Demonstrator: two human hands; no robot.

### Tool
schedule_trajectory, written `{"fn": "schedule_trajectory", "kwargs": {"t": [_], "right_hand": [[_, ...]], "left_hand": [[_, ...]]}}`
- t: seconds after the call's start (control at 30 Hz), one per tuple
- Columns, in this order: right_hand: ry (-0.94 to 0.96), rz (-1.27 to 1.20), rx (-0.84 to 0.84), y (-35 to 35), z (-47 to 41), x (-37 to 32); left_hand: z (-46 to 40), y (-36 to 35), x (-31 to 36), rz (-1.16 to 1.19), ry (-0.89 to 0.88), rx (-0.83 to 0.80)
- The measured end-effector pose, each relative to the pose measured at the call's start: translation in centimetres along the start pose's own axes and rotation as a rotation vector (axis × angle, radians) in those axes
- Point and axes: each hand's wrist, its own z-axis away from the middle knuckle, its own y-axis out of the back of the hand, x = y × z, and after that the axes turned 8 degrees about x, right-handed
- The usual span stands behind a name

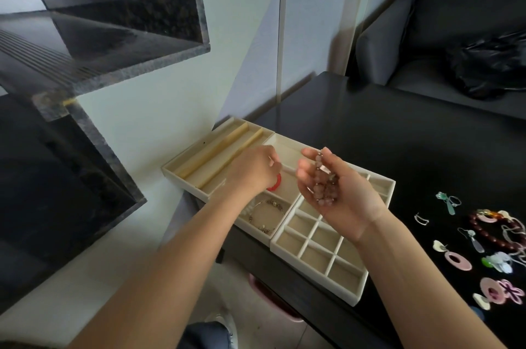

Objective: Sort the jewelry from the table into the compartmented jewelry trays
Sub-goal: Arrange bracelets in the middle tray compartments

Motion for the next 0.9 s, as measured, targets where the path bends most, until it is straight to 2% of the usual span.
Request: {"fn": "schedule_trajectory", "kwargs": {"t": [0.07,0.1,0.2,0.3,0.5,0.63,0.7,0.9], "right_hand": [[0.098,0.232,0.033,-0.2,-0.3,0.3],[0.156,0.358,0.057,-0.3,-0.3,0.5],[0.285,0.582,0.079,-0.5,-0.2,0.8],[0.318,0.588,0.04,-0.8,-0.1,0.8],[0.327,0.576,0.071,-0.7,-1.3,0.8],[0.334,0.636,0.206,-0.3,-2.5,1.2],[0.318,0.655,0.235,0.0,-3.0,1.6],[0.298,0.792,0.292,0.2,-4.4,2.1]], "left_hand": [[1.4,0.7,0.7,0.339,0.076,0.074],[2.1,1.0,1.1,0.448,0.095,0.056],[3.8,1.7,1.9,0.664,0.155,-0.115],[4.3,1.8,1.5,0.728,0.183,-0.212],[4.6,1.7,1.1,0.747,0.151,-0.195],[4.5,2.2,0.5,0.994,0.338,-0.095],[4.4,2.2,0.0,1.081,0.412,-0.095],[4.1,1.1,0.0,1.157,0.522,-0.018]]}}
